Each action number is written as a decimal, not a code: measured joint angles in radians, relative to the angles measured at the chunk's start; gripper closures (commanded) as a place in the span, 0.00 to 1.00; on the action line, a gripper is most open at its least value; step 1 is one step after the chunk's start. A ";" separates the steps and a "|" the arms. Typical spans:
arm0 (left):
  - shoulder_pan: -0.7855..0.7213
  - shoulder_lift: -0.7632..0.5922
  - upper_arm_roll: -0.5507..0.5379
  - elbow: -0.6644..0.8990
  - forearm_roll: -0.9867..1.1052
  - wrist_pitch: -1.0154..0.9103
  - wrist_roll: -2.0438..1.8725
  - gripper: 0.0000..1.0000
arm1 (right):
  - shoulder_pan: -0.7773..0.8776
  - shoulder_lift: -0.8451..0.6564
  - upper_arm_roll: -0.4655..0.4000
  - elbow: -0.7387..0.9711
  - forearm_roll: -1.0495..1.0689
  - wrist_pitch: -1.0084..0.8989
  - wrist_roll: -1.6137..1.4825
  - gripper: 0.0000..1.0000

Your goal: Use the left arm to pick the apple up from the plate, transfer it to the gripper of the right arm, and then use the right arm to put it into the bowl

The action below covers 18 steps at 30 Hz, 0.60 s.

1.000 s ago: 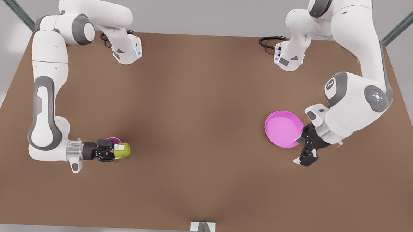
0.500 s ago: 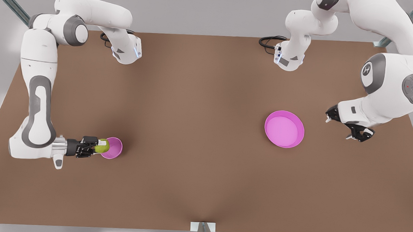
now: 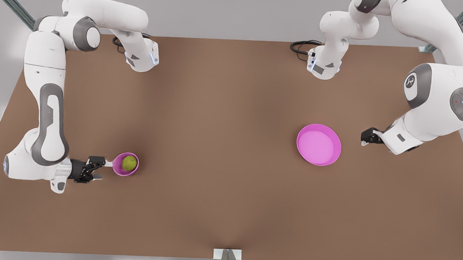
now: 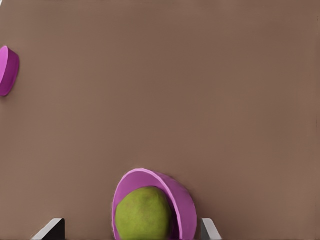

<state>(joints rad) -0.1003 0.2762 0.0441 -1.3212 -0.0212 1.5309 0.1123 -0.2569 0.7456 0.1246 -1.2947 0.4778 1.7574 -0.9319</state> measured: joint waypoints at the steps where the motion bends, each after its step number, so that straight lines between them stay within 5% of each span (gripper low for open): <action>1: 0.001 0.005 0.000 0.001 0.000 0.000 -0.020 0.00 | 0.020 -0.037 0.008 0.051 -0.061 -0.015 0.016 0.00; 4: 0.001 0.011 -0.001 0.003 0.000 0.001 -0.067 0.00 | 0.134 -0.249 0.014 0.100 -0.292 -0.059 0.089 0.00; 8: 0.002 0.010 -0.001 0.003 0.002 0.000 -0.086 0.00 | 0.264 -0.592 -0.025 -0.101 -0.466 -0.149 0.234 0.00; 18: 0.002 0.013 0.000 0.011 0.005 0.000 -0.087 0.00 | 0.280 -0.498 -0.057 -0.017 -0.526 -0.234 0.555 0.00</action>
<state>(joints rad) -0.0983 0.2889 0.0442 -1.3105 -0.0163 1.5311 0.0249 0.0229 0.2474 0.0680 -1.3112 -0.0482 1.5236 -0.3770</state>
